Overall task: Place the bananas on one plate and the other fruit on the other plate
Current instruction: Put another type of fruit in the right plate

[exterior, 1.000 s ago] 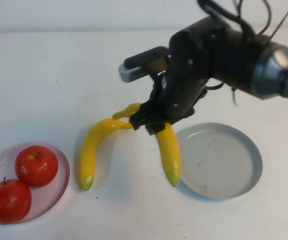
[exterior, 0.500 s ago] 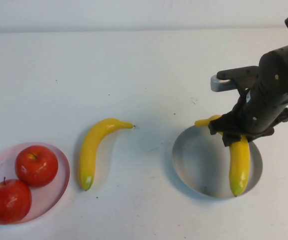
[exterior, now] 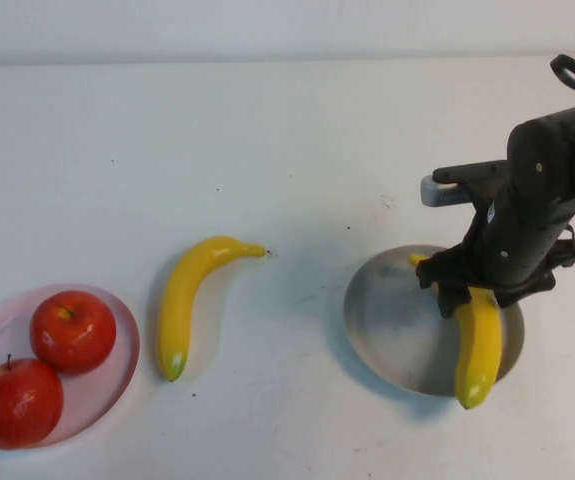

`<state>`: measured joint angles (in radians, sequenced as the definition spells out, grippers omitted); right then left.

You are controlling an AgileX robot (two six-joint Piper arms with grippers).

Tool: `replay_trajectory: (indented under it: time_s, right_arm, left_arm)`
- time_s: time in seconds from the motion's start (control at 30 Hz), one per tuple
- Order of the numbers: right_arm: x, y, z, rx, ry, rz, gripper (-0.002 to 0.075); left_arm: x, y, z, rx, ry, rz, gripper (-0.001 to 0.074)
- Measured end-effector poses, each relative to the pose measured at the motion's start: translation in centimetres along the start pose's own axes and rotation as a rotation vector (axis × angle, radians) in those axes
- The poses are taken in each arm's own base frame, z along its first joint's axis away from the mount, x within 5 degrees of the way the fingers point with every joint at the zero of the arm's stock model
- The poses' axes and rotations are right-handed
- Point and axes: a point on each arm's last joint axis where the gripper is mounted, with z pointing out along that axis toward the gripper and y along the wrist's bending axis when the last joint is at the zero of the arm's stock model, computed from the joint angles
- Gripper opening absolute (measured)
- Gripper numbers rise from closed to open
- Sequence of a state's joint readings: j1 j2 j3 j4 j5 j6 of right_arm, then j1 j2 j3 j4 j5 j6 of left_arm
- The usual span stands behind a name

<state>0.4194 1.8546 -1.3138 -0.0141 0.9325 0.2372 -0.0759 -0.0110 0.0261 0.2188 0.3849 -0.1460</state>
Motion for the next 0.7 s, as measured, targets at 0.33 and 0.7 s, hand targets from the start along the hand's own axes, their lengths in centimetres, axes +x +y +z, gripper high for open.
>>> replay_trajectory:
  time_s: [0.33,0.7]
  right_arm:
    - [-0.6,4.9,-7.6,-0.117,-0.160,-0.046,0.0507]
    - [-2.1,18.9,-4.4,-0.332,-0.158,-0.219,0.0496]
  left_arm:
    - [0.0,0.0,0.0,0.000,0.000,0.000,-0.0004]
    - [0.0,0.0,0.0,0.000,0.000,-0.002,-0.0004]
